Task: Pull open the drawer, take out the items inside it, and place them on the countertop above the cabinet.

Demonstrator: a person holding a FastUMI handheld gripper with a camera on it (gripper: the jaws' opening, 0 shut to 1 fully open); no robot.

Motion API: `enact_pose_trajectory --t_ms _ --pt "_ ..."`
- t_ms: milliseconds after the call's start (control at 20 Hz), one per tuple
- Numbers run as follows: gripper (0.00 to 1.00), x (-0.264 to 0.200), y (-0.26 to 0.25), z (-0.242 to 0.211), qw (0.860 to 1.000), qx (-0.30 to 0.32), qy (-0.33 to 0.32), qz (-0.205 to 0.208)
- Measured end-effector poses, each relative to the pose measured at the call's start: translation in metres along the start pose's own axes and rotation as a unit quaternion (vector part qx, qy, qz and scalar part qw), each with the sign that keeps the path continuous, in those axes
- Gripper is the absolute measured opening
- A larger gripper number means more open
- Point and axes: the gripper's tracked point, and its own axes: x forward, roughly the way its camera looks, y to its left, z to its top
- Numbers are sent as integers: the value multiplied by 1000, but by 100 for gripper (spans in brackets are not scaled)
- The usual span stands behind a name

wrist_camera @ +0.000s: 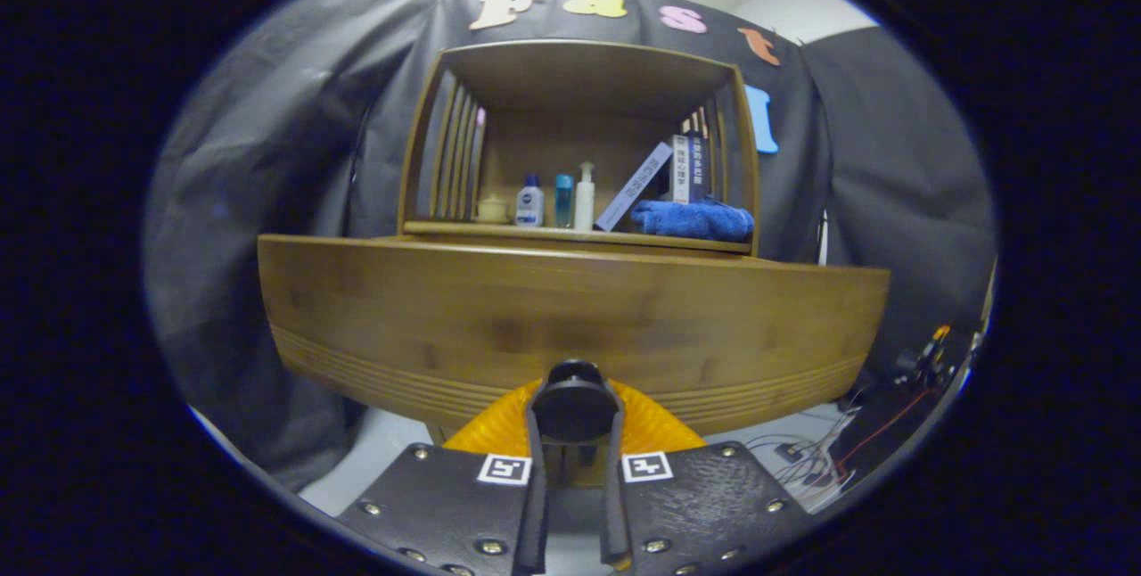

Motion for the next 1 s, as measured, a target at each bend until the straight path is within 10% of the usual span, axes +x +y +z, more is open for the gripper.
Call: enact_pose_trajectory --t_ms 450,800,1000 --pt "23 13 1 -32 999 -13 33 -6" --pt "100 -12 13 24 1000 3 12 24" --pt "100 -19 13 66 998 3 51 25"
